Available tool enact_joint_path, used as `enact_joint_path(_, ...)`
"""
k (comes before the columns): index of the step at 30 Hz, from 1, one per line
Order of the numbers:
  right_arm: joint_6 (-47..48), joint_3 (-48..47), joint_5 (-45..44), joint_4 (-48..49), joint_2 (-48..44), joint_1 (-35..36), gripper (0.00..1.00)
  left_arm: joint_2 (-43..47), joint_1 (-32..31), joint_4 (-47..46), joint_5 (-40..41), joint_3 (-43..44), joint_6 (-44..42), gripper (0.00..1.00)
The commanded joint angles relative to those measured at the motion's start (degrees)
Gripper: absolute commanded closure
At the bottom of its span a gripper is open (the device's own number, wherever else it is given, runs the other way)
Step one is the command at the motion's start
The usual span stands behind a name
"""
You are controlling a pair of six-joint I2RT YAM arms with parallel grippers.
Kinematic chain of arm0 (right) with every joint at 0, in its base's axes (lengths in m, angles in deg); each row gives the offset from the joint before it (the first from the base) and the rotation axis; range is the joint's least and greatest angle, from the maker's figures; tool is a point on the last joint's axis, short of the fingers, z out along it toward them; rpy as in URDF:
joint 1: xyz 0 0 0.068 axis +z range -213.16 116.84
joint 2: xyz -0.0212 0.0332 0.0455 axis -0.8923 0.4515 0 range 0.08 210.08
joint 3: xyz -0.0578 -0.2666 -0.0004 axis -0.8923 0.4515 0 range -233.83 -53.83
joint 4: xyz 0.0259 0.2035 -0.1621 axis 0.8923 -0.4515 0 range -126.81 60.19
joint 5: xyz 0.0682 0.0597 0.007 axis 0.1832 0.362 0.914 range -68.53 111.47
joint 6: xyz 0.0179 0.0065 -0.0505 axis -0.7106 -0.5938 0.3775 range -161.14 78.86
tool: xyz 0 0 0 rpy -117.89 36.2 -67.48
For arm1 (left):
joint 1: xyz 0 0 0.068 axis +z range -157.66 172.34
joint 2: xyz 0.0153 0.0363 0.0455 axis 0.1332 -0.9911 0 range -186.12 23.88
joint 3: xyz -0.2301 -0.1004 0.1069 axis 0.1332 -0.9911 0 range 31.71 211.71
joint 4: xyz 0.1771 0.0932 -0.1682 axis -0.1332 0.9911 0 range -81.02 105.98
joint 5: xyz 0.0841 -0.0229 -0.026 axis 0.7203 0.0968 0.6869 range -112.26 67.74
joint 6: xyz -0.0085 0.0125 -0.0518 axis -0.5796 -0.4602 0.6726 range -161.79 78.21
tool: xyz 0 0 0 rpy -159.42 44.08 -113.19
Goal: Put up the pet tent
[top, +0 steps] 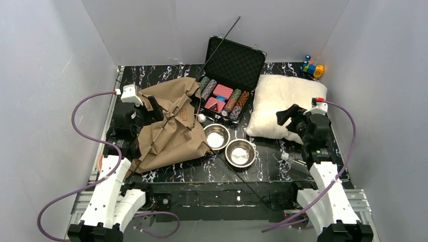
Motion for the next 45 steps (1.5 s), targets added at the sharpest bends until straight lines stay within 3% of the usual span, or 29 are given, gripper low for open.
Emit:
enact_joint_path(1, 4.19, -5.73, 3.1, 0.51, -0.08, 6.49, 0.14, -0.41, 0.02, 0.34, -0.45, 2.65, 0.5, 0.02)
enact_joint_path(5, 7.51, -9.16, 1.61, -2.05, 2.01, 13.9, 0.13, -0.89, 0.04, 0.98, 0.38, 3.18, 0.67, 0.02)
enact_joint_path(9, 11.21, -13.67, -5.26, -4.45, 7.78, 24.96, 0.12, -0.63, 0.04, 1.3, 1.1, 2.16, 0.24, 0.02)
enact_joint_path(14, 13.39, -20.63, -12.98, -6.05, 19.54, 38.29, 0.15, -4.87, 0.39, 5.26, 4.61, 4.06, 1.88, 0.02)
enact_joint_path(20, 14.12, -27.15, -16.19, -5.35, 34.44, 49.45, 0.2, -8.3, 3.18, 6.1, 1.03, 4.96, 3.35, 0.02)
enact_joint_path(25, 13.71, -30.9, -12.58, -4.95, 41.78, 53.95, 0.28, -11.06, 5.45, 6.68, -1.01, 5.34, 5.04, 0.02)
enact_joint_path(32, 10.55, -33.64, -4.52, 2.02, 47.57, 57.41, 0.25, -11.76, 10.0, 4.84, -6.56, 4.85, 7.24, 0.02)
enact_joint_path(39, 10.82, -40.17, -5.81, 2.24, 56.78, 59.24, 0.25, -11.13, 9.99, 4.93, -6.06, 4.72, 6.47, 0.02)
enact_joint_path(42, 11.55, -42.19, -7.51, 0.79, 59.3, 59.56, 0.31, -10.97, 10.03, 5.16, -5.7, 4.72, 6.31, 0.02)
enact_joint_path(45, 11.51, -43.32, -7.37, 0.51, 60.1, 59.74, 0.48, -10.45, 10.06, 5.04, -5.09, 4.74, 6.25, 0.02)
